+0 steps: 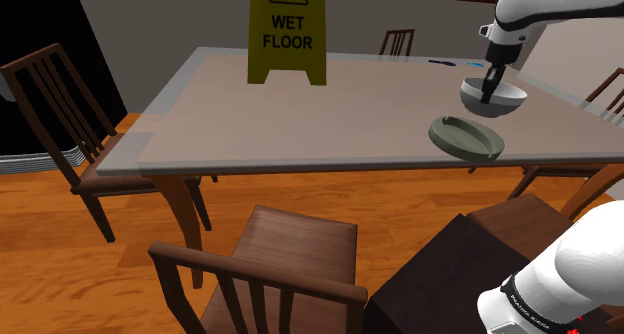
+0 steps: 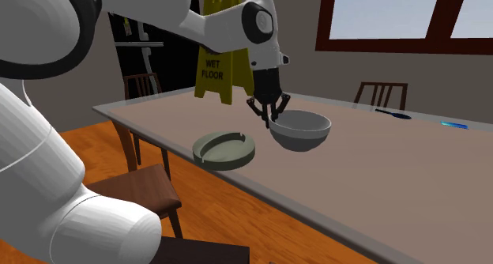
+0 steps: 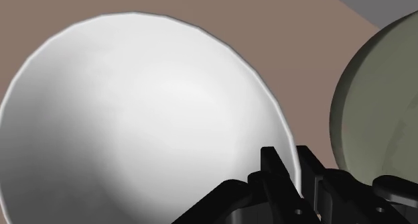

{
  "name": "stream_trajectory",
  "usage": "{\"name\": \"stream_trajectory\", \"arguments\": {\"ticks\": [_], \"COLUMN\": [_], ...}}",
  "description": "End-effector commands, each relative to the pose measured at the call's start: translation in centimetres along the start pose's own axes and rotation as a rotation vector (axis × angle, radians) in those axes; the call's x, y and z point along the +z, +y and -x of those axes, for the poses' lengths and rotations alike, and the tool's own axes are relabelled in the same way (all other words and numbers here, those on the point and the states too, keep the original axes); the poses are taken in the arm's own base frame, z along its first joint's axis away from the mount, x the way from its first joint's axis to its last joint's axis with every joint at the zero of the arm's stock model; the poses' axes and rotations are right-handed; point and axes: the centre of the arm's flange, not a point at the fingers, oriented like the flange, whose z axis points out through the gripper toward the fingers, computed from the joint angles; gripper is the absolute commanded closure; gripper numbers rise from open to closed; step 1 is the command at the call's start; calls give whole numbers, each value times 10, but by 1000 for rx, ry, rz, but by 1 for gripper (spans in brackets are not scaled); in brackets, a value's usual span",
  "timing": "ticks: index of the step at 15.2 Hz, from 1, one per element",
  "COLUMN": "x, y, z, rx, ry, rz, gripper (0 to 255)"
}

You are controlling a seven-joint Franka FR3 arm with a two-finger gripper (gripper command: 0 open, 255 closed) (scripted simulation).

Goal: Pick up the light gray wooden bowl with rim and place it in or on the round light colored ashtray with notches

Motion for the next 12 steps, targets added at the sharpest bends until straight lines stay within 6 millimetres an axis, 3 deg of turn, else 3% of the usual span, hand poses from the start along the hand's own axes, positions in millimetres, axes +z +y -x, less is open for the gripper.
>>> {"name": "stream_trajectory", "arguments": {"ticks": [1, 12], "x": [-11, -68], "y": [2, 8], "z": [1, 9], "rx": [0, 0], "ry": [0, 0], "rz": [0, 0], "gripper": [255, 255]}}
